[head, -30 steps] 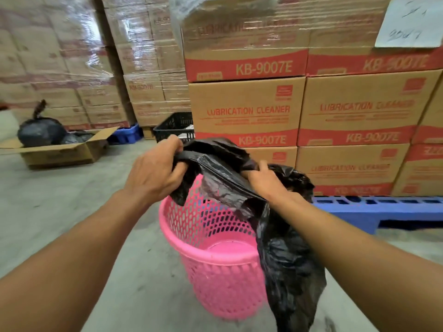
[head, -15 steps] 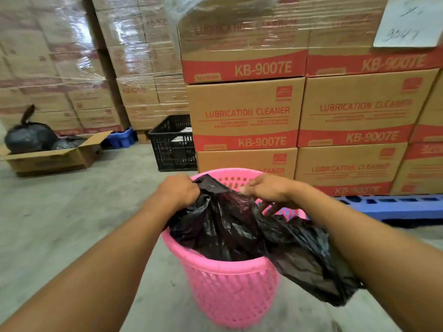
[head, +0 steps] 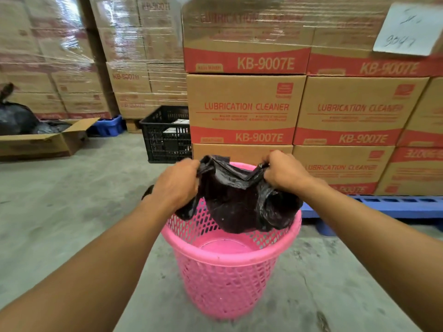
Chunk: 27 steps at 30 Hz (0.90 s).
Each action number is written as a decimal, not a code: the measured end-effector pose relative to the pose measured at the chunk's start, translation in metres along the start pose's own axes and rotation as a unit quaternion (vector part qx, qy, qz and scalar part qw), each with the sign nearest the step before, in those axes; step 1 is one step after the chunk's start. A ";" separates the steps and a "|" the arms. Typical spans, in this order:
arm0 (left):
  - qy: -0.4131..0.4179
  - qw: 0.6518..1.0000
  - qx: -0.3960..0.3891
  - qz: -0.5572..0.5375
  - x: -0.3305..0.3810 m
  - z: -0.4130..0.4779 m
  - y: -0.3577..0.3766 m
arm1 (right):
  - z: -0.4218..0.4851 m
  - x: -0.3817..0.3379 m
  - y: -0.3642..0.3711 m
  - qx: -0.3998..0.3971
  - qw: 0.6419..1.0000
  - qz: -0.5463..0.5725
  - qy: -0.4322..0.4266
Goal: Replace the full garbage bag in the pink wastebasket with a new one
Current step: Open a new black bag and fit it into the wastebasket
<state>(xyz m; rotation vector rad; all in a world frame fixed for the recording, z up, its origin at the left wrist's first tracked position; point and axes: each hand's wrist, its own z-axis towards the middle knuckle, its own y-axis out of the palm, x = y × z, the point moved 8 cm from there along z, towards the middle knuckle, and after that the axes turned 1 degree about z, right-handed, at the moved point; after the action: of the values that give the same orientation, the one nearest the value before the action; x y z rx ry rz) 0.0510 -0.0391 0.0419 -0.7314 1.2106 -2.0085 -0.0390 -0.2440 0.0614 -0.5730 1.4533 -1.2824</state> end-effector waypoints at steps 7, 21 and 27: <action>-0.143 0.886 -0.435 -0.067 0.012 -0.047 0.076 | 0.001 0.007 0.009 -0.027 0.996 0.080 0.028; -0.192 0.958 -0.142 -0.157 -0.003 -0.005 0.003 | 0.000 0.011 0.018 -0.068 0.992 0.101 0.042; -0.211 0.956 -0.137 -0.150 -0.027 -0.012 -0.007 | -0.004 0.003 0.021 -0.057 0.989 0.134 0.039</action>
<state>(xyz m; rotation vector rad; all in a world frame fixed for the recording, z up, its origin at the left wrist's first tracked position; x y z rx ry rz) 0.0572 -0.0093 0.0396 -1.4756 1.1787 -1.7951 -0.0379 -0.2382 0.0406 -0.3883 1.6167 -1.0257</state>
